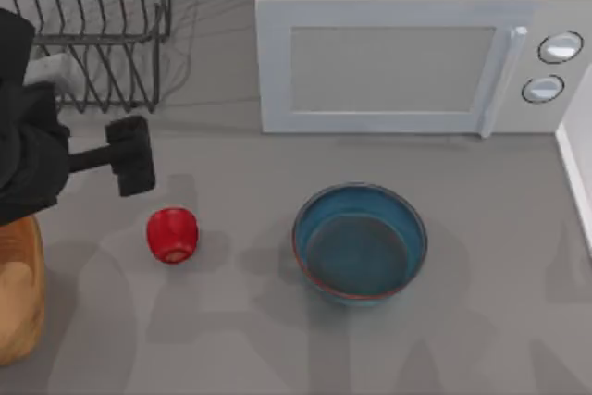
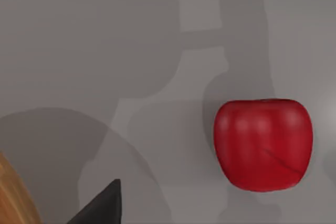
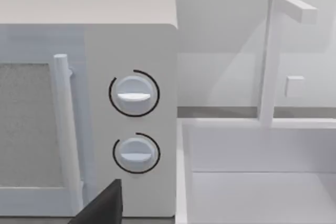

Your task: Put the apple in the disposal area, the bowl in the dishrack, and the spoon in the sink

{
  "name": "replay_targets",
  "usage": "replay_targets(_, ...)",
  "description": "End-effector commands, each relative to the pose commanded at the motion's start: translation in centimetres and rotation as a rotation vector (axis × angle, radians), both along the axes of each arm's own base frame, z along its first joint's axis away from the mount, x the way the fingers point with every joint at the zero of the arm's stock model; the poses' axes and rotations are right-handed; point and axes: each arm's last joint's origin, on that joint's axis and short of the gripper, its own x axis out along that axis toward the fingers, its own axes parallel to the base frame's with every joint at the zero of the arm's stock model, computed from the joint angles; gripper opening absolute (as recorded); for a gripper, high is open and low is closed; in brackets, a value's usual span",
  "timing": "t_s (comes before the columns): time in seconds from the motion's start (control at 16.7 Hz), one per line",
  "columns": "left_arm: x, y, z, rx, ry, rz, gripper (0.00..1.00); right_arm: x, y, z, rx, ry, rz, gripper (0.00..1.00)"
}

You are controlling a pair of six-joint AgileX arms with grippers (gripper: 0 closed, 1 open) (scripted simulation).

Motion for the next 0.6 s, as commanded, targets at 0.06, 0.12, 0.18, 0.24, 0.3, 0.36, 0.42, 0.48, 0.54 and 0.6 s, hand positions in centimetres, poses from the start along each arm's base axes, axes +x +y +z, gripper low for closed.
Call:
replay_targets(0.06, 1.3, -0.7, -0.5, 0.000, 0.070, 0.003, 1.00, 0.0, 0.0, 0.0, 0.000, 0.000, 0.000, 1.00)
replay_targets(0.12, 2.4, -1.4, -1.1, 0.002, 0.135, 0.006, 1.00, 0.0, 0.0, 0.0, 0.000, 0.000, 0.000, 1.00)
replay_targets(0.18, 3.4, -2.0, -1.8, 0.004, 0.193, 0.009, 1.00, 0.0, 0.0, 0.0, 0.000, 0.000, 0.000, 1.00)
replay_targets(0.24, 4.2, -2.6, -2.4, 0.008, 0.244, 0.013, 1.00, 0.0, 0.0, 0.0, 0.000, 0.000, 0.000, 1.00)
replay_targets(0.3, 4.9, -3.1, -2.9, 0.012, 0.288, 0.017, 1.00, 0.0, 0.0, 0.0, 0.000, 0.000, 0.000, 1.00)
replay_targets(0.36, 5.5, -3.6, -3.4, 0.015, 0.323, 0.021, 1.00, 0.0, 0.0, 0.0, 0.000, 0.000, 0.000, 1.00)
replay_targets(0.42, 5.9, -3.9, -3.8, 0.018, 0.350, 0.024, 1.00, 0.0, 0.0, 0.0, 0.000, 0.000, 0.000, 1.00)
replay_targets(0.48, 6.1, -4.1, -4.1, 0.021, 0.369, 0.027, 1.00, 0.0, 0.0, 0.0, 0.000, 0.000, 0.000, 1.00)
replay_targets(0.54, 6.3, -4.2, -4.2, 0.022, 0.378, 0.028, 1.00, 0.0, 0.0, 0.0, 0.000, 0.000, 0.000, 1.00)
replay_targets(0.6, 6.3, -4.2, -4.3, 0.023, 0.379, 0.028, 1.00, 0.0, 0.0, 0.0, 0.000, 0.000, 0.000, 1.00)
